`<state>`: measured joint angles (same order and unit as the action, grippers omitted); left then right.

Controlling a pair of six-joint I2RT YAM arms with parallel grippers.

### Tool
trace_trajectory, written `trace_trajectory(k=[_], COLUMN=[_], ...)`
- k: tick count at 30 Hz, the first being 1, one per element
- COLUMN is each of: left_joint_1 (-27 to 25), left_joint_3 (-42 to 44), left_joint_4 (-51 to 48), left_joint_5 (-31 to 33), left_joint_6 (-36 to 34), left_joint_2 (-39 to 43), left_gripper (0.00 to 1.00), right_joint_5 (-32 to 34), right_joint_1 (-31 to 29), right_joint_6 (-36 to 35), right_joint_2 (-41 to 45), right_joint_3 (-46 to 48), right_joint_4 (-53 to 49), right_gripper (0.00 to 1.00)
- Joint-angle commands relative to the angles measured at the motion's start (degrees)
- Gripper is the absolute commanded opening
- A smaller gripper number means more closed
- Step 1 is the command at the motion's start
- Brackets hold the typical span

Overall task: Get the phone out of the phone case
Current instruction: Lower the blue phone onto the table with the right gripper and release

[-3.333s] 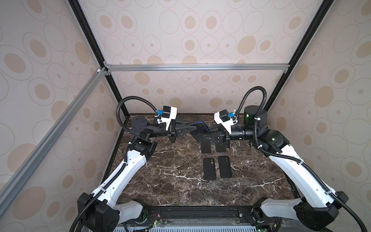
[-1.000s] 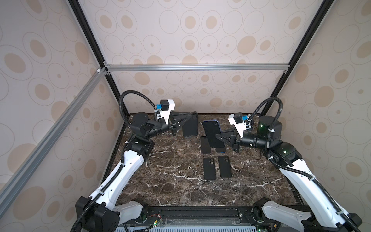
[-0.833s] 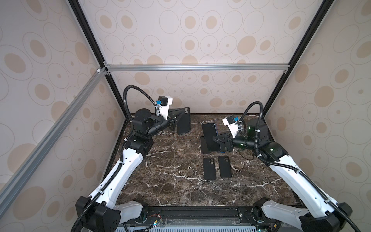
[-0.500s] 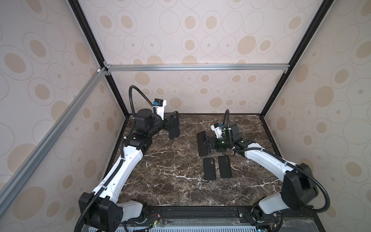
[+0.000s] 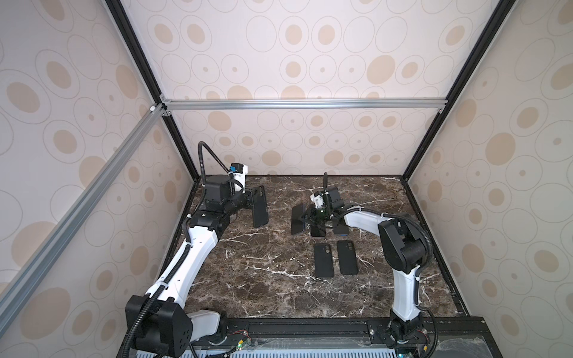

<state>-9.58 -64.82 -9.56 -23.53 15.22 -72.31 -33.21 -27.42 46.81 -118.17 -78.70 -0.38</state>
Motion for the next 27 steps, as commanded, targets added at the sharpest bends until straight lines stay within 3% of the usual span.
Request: trace_trajectory(k=[1,12,27], left_joint_1=[0.53,0.80,0.80], left_joint_3=[0.03,0.31,0.83], left_joint_4=[0.07,1.52,2.34], left_joint_5=[-1.78,-2.53,-3.01], left_joint_6=[0.44,1.56,2.31], left_joint_2=[1.80,1.22,0.96], left_gripper=[0.00,0.00,0.00], right_joint_5=[-3.47,-7.79,-8.45], right_joint_1=[-0.22,-0.12,0.59], right_joint_6=[2.87,3.28,2.13], right_joint_2=[-1.96,-6.80,-7.86], right_joint_3=[-2.62,-4.01,-2.05], right_joint_4=[5.45,7.13,7.40], right_gripper=[0.00,0.01,0.19])
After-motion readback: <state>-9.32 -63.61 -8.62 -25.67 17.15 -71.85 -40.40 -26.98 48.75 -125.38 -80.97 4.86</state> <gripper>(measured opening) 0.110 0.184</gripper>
